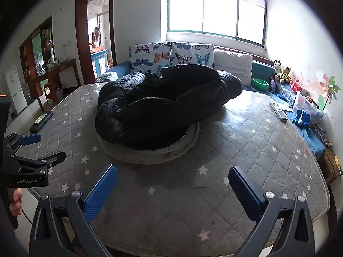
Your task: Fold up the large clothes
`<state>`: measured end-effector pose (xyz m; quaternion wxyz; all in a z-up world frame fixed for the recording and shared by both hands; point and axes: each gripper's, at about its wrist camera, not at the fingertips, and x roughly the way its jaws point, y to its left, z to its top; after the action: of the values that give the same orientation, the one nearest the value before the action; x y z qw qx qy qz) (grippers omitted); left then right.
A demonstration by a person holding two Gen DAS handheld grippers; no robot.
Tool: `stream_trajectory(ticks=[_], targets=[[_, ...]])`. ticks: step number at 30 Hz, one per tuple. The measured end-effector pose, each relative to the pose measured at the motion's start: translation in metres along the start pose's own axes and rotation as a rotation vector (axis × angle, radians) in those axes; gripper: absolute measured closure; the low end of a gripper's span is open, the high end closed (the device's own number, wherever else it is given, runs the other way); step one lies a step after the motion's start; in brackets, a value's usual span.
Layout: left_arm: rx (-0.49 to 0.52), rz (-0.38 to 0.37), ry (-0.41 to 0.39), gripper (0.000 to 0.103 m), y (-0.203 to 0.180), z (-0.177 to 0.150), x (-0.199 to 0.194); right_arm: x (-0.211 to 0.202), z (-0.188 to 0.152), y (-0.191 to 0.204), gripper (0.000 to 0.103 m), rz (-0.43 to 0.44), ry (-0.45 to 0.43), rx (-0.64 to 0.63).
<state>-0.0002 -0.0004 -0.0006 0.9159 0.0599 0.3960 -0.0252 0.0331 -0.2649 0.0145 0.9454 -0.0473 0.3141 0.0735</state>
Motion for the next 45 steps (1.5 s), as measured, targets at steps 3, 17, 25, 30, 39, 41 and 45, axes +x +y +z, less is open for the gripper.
stream_trajectory(ticks=[3, 17, 25, 30, 39, 41, 45], targets=[[-0.001, -0.018, 0.003, 0.0, 0.001, -0.002, -0.001, 0.0, 0.0, -0.001, 0.0, 0.004, -0.003, 0.004], [-0.006, -0.037, 0.034, 0.0, -0.003, 0.002, 0.009, 0.001, 0.0, -0.003, 0.0, 0.006, 0.001, 0.011], [-0.011, -0.033, 0.038, 0.0, -0.004, 0.001, 0.01, 0.004, 0.001, -0.002, 0.0, 0.007, 0.0, 0.018], [-0.01, -0.037, 0.039, 0.0, -0.005, 0.002, 0.011, 0.001, 0.0, -0.007, 0.0, 0.017, -0.005, 0.028], [-0.023, -0.037, 0.05, 0.0, -0.004, 0.001, 0.013, 0.001, 0.0, -0.007, 0.0, 0.02, -0.006, 0.027], [-0.022, -0.035, 0.049, 0.0, -0.003, 0.001, 0.013, 0.001, 0.0, -0.007, 0.0, 0.019, -0.006, 0.028], [-0.02, -0.031, 0.047, 0.0, -0.003, 0.002, 0.013, 0.001, 0.0, -0.006, 0.0, 0.021, -0.008, 0.028]])
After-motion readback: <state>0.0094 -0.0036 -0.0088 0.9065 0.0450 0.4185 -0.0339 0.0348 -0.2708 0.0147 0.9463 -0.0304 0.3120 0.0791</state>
